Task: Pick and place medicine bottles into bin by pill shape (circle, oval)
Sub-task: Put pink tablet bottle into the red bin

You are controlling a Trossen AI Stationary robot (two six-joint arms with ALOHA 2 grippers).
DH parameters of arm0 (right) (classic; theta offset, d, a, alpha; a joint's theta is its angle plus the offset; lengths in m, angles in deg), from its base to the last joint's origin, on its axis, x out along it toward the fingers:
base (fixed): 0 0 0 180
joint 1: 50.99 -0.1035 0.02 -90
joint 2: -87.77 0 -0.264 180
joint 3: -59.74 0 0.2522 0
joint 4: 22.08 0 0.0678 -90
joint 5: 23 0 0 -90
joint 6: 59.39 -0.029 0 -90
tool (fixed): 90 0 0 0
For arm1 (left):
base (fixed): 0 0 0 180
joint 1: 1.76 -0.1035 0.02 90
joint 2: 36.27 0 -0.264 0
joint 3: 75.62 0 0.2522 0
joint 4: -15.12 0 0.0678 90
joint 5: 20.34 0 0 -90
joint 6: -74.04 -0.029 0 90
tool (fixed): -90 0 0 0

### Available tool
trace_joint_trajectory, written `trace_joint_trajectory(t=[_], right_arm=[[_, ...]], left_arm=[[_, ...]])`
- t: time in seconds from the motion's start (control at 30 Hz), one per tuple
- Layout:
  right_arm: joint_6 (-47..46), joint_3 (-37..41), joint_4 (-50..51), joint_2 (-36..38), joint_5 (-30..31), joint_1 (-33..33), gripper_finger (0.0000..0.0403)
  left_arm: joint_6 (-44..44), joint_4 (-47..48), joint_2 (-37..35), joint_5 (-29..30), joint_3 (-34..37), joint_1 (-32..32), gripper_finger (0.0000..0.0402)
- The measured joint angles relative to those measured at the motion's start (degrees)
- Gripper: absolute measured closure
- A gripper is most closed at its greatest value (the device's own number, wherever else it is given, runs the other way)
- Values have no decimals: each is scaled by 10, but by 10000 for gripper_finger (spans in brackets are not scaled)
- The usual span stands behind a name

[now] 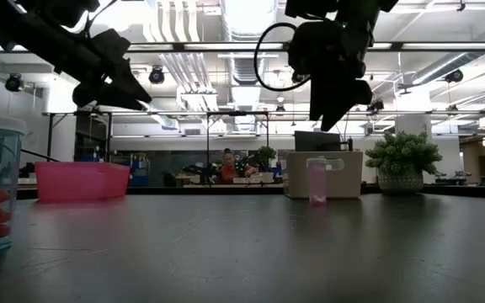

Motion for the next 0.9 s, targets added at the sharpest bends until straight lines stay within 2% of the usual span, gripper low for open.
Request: trace_joint_trajectory(t=[0.17, 0.47, 0.73, 0.9], right_arm=[[-2, 15, -27, -10, 27, -4, 199], [9, 26, -34, -78, 28, -7, 200], [21, 24, -48, -97, 28, -8, 200], [31, 24, -63, -102, 28, -8, 220]], left_arm=[[-20, -21, 4, 4, 0, 0, 225], [-31, -32, 7, 4, 0, 0, 225], [-41, -33, 7, 6, 1, 0, 225], [-41, -32, 8, 7, 1, 0, 225]])
